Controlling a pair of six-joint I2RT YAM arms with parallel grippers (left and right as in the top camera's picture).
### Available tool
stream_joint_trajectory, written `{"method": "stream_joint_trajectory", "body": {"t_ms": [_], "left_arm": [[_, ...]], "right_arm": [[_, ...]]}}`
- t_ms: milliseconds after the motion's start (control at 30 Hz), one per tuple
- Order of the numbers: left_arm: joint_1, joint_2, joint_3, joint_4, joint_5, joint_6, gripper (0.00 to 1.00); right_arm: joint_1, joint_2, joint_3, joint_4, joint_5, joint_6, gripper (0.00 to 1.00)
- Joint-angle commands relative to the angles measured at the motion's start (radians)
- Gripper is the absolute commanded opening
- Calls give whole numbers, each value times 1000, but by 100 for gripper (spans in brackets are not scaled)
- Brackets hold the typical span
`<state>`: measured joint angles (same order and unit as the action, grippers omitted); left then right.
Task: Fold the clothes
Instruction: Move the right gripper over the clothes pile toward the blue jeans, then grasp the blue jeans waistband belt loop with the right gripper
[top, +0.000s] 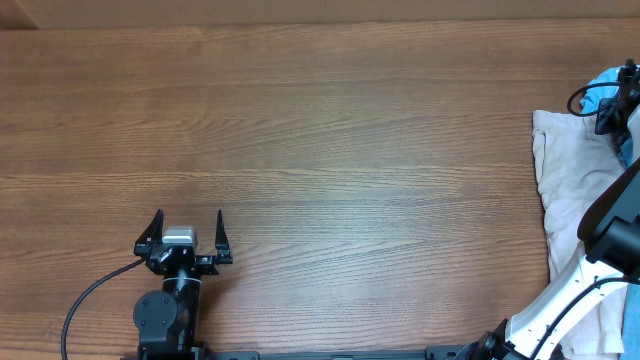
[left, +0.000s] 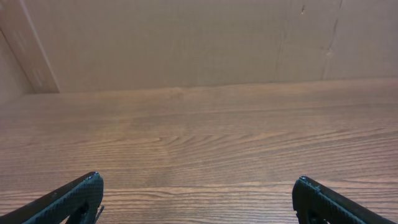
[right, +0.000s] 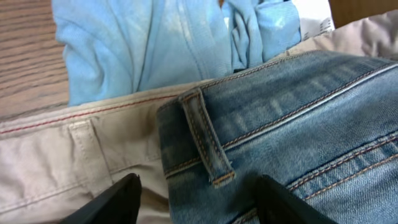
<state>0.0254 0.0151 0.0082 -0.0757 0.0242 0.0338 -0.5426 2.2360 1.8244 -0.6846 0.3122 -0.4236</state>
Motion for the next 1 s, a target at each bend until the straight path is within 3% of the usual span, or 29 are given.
{"method": "stream_joint_trajectory", "body": {"t_ms": [0,300,400,633,733,800,867,967], "left_arm": [[-13,-10,-3,-1,-5,19,100],[-13,-10,-3,-1,-5,19,100],[-13,-10,-3,-1,-5,19,100],[-13,-10,-3,-1,-5,19,100],[-13,-10,-3,-1,-5,19,100],[-13,-10,-3,-1,-5,19,100],[-13,-10,-3,-1,-5,19,100],[-13,-10,-3,-1,-5,19,100]], "right_arm": [[-13,2,-31,15,12,-4,63],[-37,11,-45,26,12,-4,59],[-41,32,-45,26,12,-13,65],[-41,56,-45,43,55,-83,64],[-40,56,-45,59,91,-82,44],[-40,56,-45,60,92,-82,43],[-40,56,-45,59,97,-83,31],[-35,55,-45,60,134,-90,31]]}}
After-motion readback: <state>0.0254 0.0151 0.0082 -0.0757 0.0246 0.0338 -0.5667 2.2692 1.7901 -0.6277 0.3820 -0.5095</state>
